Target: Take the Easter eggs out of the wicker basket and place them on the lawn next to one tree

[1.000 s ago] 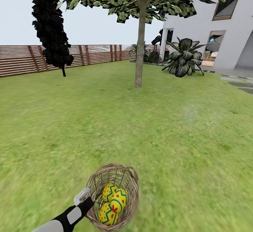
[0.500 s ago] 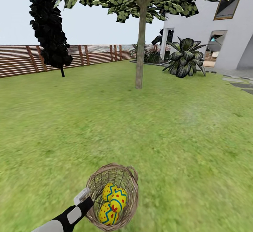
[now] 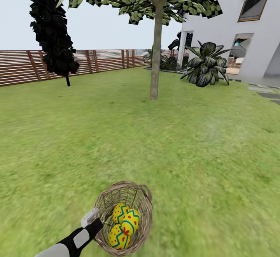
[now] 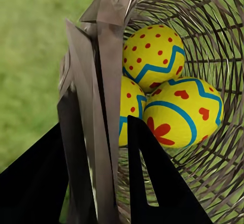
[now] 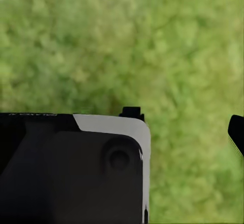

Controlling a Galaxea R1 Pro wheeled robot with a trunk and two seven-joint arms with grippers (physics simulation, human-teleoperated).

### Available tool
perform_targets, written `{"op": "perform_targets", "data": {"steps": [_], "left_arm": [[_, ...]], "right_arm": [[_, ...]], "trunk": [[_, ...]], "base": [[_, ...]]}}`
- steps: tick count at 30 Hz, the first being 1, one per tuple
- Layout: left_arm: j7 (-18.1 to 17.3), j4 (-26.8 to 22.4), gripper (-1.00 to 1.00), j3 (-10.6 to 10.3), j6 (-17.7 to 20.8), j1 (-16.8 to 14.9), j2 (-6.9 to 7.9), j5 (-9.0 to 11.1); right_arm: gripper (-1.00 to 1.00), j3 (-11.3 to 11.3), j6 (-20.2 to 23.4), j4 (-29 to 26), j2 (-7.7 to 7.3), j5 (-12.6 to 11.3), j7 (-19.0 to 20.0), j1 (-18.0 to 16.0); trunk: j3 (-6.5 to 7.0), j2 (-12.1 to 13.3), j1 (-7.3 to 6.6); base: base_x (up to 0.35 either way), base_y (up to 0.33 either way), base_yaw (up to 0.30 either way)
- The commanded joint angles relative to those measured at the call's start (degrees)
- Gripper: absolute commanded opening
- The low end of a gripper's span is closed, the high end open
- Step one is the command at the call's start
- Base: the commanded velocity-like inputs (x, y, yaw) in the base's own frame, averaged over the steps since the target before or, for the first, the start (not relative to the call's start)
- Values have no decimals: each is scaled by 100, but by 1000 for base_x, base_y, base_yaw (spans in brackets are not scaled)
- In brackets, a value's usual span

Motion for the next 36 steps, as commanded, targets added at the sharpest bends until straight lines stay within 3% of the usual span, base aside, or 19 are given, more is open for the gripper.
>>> {"op": "perform_targets", "data": {"steps": [1,36], "left_arm": [[-17,-9,-100,9,15,-3,2,68],[-15,-9,-100,4,15,-3,-31,68]], "right_arm": [[100,-48,-39,25,-5,40,7,-10],[100,-55,-42,35,32,0,24,57]], "trunk": [[-11,-11,6],[-8,-11,6]], "base": [[341,0,0],[341,0,-20]]}}
